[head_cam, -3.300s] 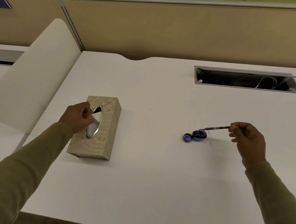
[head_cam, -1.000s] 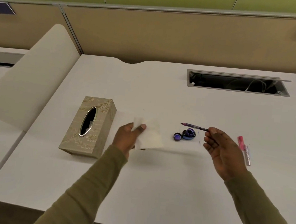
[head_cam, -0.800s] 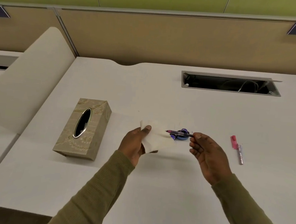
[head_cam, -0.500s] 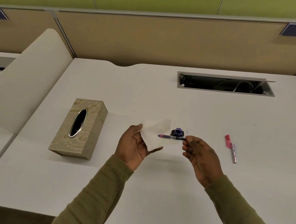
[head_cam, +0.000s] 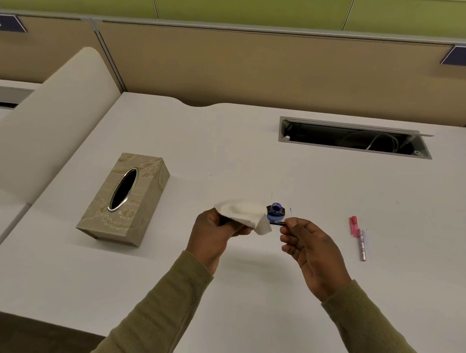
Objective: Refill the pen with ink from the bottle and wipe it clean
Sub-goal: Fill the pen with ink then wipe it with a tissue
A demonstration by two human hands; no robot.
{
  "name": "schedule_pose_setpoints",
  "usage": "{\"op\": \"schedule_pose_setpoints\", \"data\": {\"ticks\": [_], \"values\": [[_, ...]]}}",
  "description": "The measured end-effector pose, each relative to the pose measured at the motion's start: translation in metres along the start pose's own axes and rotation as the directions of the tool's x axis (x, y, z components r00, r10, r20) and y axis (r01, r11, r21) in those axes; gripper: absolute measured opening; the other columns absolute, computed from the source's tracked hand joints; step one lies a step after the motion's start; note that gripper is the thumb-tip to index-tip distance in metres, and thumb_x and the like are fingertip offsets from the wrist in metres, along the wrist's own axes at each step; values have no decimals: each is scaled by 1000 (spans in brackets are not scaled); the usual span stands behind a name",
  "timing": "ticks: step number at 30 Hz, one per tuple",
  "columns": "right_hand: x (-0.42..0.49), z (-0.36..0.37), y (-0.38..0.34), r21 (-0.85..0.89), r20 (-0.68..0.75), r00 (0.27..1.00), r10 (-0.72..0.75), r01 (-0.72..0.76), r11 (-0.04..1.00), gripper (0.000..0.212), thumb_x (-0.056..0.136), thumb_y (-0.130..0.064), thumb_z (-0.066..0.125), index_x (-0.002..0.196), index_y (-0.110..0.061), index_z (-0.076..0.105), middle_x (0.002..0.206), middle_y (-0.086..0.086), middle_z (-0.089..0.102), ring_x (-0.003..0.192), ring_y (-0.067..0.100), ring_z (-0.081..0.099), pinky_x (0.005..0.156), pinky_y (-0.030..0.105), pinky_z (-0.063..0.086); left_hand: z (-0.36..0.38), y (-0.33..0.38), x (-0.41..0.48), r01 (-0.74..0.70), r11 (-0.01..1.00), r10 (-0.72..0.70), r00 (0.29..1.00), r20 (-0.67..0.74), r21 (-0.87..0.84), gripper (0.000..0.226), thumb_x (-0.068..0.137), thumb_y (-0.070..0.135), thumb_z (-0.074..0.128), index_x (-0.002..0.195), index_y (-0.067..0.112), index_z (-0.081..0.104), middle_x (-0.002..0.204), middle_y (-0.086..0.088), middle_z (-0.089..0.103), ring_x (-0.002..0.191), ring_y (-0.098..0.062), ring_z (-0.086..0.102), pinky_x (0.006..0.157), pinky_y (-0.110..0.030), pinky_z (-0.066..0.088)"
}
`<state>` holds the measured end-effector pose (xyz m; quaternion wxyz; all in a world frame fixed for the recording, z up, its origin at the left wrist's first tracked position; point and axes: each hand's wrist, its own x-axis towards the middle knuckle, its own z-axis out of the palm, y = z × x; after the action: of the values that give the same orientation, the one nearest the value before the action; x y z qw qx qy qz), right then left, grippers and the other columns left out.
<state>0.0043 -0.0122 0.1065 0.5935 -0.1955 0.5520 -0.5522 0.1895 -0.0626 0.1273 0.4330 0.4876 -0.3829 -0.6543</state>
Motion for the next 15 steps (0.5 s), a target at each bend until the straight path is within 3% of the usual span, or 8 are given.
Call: {"op": "schedule_pose_setpoints", "data": {"ticks": [4, 9, 12, 15], "values": [[-6, -1, -4, -227, 48, 994, -97, 105, 968, 13, 95, -17, 65, 103, -11, 74, 90, 5, 74, 79, 16, 67, 69, 30, 53, 2, 0, -3, -9, 996, 13, 999, -50, 84, 23, 80, -12, 66, 92, 7, 74, 80, -8, 76, 66, -20, 69, 64, -27, 57], [-10, 0, -9, -548, 200, 958, -207, 284, 787, 9, 91, -17, 71, 94, -23, 76, 84, 0, 75, 70, 7, 65, 63, 19, 52, 5, 0, -7, -10, 995, 16, 998, -58, 103, 24, 80, -13, 65, 92, 7, 75, 79, -10, 75, 63, -20, 67, 61, -28, 56], [-9, -2, -10, -611, 239, 943, -231, 331, 719, 8, 90, -20, 72, 93, -26, 76, 83, -2, 75, 72, 9, 67, 64, 17, 53, 5, 3, -10, -4, 996, 11, 998, -65, 93, 23, 81, -11, 65, 89, 8, 75, 80, -14, 76, 66, -25, 69, 63, -31, 57], [-7, -5, -11, -608, 244, 939, -241, 342, 717, 9, 91, -19, 71, 90, -27, 76, 79, 0, 74, 72, 13, 66, 64, 21, 53, 1, 6, -8, -9, 998, 17, 993, -120, 64, 20, 85, -8, 62, 88, 8, 74, 76, -12, 74, 66, -25, 68, 59, -32, 56]]}}
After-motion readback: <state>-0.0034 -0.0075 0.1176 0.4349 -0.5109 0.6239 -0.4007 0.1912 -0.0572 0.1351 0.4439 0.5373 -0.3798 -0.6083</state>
